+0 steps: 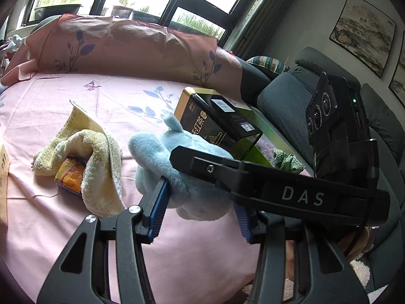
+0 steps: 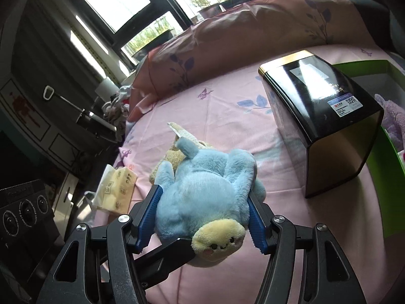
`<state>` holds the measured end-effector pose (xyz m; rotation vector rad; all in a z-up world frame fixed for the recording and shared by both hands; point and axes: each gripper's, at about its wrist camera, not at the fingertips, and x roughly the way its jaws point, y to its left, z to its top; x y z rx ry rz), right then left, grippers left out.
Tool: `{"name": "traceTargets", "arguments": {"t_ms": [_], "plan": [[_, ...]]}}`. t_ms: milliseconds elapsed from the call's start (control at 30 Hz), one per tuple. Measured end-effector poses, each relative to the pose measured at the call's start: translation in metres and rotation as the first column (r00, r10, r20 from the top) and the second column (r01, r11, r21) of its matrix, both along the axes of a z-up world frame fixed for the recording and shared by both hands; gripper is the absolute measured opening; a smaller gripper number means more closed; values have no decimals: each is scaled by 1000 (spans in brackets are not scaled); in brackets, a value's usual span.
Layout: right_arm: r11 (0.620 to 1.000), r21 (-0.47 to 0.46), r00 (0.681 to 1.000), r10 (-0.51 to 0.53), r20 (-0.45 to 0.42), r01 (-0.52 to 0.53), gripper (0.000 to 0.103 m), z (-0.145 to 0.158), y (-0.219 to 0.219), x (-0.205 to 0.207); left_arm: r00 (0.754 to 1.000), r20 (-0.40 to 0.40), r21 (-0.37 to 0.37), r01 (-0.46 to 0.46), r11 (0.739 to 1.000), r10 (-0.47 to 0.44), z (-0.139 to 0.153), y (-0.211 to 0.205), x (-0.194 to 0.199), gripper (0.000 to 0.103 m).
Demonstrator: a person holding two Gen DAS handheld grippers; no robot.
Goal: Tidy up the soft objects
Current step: 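Carry the blue plush with the right gripper over the green-rimmed box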
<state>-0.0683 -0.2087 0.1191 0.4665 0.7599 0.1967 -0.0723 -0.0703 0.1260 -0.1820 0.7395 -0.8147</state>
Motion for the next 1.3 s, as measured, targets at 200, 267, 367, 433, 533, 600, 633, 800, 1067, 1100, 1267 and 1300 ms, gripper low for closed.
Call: {"name": "traceTargets", "arguments": {"t_ms": [200,267,367,433,533,600,633,800,1067,1100,1267,1300], "plan": [[999,-36,989,-20,147,25,65,51,-2,-20,989,146,-63,12,998,-2,43,0,-16,47],[998,-54,981,-29,190,40,65,68,-5,-27,982,189,-75,28,997,-13,58,-6,-20,47],[996,-67,965,-47,257,67,65,91,-16,-38,965,260,-93,57,994,-31,78,-17,-24,47],[993,-75,950,-68,303,95,65,105,-25,-44,952,305,-125,76,989,-35,86,-24,-27,47],[984,-103,933,-101,346,145,65,120,-44,-51,938,340,-151,120,981,-63,97,-43,-26,47],[978,-103,921,-131,367,180,65,124,-59,-56,930,357,-148,155,977,-94,101,-61,-26,47],[976,-97,916,-146,375,195,65,125,-67,-57,925,365,-142,170,975,-108,102,-70,-26,47],[961,-31,891,-243,383,275,65,112,-116,-67,904,376,-87,251,964,-202,99,-124,-20,47],[913,139,847,-407,341,383,65,77,-192,-76,877,352,6,348,937,-328,82,-203,-10,47],[905,161,842,-426,331,394,65,73,-201,-76,875,344,14,357,934,-340,79,-212,-9,47],[858,270,822,-504,266,438,65,46,-236,-77,865,309,81,391,917,-396,66,-253,-6,48],[849,288,820,-514,252,443,65,41,-242,-77,864,302,95,394,914,-404,63,-261,-5,48]]}}
